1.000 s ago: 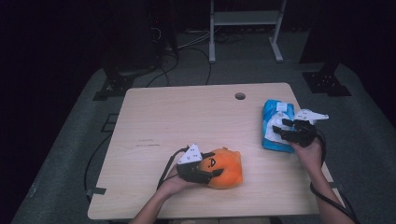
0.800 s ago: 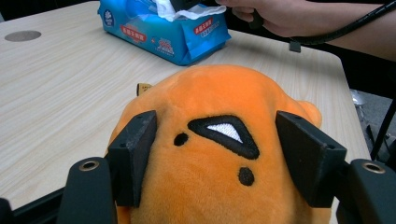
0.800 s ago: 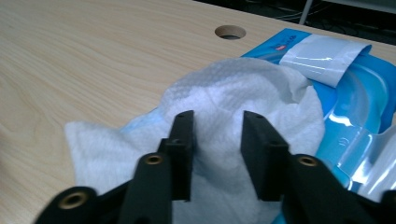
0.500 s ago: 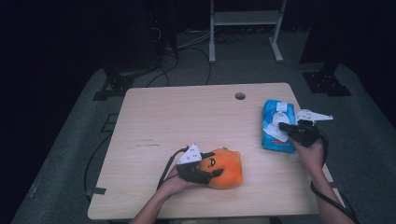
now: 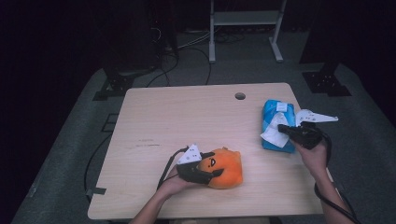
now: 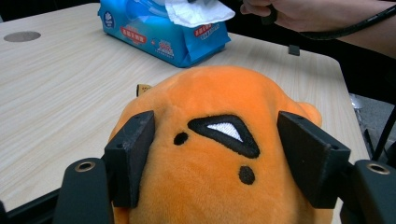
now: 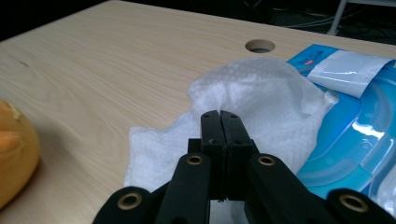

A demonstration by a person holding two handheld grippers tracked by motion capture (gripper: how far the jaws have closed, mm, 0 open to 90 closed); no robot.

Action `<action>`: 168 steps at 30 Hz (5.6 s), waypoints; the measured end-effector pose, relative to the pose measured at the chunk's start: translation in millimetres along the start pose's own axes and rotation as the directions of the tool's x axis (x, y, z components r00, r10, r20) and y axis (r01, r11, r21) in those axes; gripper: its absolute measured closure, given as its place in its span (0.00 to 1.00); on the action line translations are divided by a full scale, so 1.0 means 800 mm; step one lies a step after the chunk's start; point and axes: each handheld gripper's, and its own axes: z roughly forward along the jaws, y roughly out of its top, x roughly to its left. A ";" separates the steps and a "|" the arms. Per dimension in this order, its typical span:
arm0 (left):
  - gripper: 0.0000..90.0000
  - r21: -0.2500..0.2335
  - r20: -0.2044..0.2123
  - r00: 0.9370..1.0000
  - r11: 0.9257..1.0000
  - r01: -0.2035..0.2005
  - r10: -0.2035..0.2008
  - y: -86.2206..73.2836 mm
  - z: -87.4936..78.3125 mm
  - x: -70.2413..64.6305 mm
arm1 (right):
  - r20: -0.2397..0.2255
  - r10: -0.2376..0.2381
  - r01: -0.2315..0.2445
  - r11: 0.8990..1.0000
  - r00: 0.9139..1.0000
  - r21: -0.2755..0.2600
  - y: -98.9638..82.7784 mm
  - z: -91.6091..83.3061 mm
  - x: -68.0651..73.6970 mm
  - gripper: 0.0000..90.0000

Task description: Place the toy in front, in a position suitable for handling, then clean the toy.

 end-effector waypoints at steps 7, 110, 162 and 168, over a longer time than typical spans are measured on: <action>0.33 -0.003 0.001 1.000 1.000 -0.001 0.001 -0.001 0.000 0.001 | -0.056 0.021 -0.023 0.999 0.998 -0.040 0.003 -0.014 0.007 0.99; 0.32 0.124 0.091 0.992 0.988 -0.094 0.083 0.010 -0.023 0.005 | -0.389 -0.288 0.321 0.947 0.875 0.022 0.005 0.033 0.209 0.89; 0.30 0.092 0.026 0.992 0.989 0.120 -0.123 0.000 -0.022 0.037 | -0.395 -0.243 0.274 0.961 0.886 0.024 -0.009 0.030 0.202 0.90; 0.30 0.091 0.017 0.992 0.988 0.124 -0.127 -0.001 -0.022 0.038 | -0.398 -0.225 0.250 0.968 0.889 0.013 -0.009 0.026 0.202 0.90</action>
